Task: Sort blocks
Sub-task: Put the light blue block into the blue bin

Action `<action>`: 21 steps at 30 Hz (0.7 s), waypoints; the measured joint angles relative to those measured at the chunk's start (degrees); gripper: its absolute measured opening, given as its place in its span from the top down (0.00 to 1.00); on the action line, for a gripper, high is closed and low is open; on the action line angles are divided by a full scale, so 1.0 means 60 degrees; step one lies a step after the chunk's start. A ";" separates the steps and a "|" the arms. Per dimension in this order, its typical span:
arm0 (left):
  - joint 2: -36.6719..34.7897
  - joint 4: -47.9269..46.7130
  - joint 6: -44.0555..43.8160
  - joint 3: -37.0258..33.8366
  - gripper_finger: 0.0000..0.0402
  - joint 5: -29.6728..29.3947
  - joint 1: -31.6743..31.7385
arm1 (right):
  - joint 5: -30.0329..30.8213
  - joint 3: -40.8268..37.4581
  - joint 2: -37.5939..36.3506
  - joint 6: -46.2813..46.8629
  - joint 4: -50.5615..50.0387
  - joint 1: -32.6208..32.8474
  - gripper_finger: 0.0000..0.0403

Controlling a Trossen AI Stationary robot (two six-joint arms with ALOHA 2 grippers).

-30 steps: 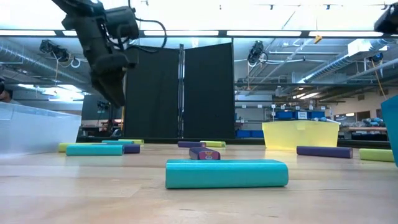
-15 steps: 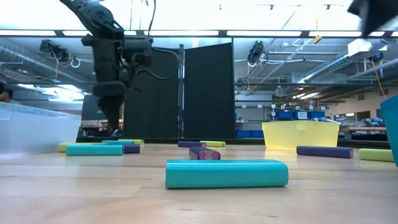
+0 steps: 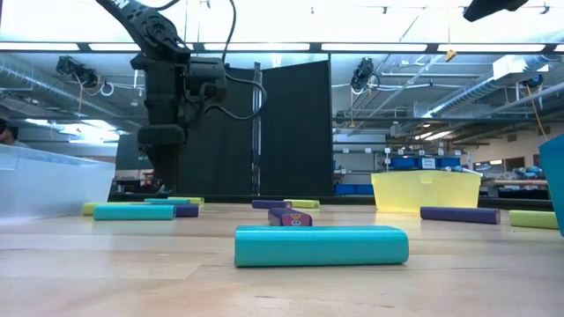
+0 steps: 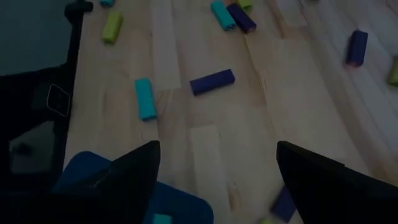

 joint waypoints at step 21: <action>0.0000 0.0127 0.0978 0.0000 0.30 0.0585 0.1359 | 0.0276 0.0000 -0.0853 -0.2487 0.0277 -0.0904 0.19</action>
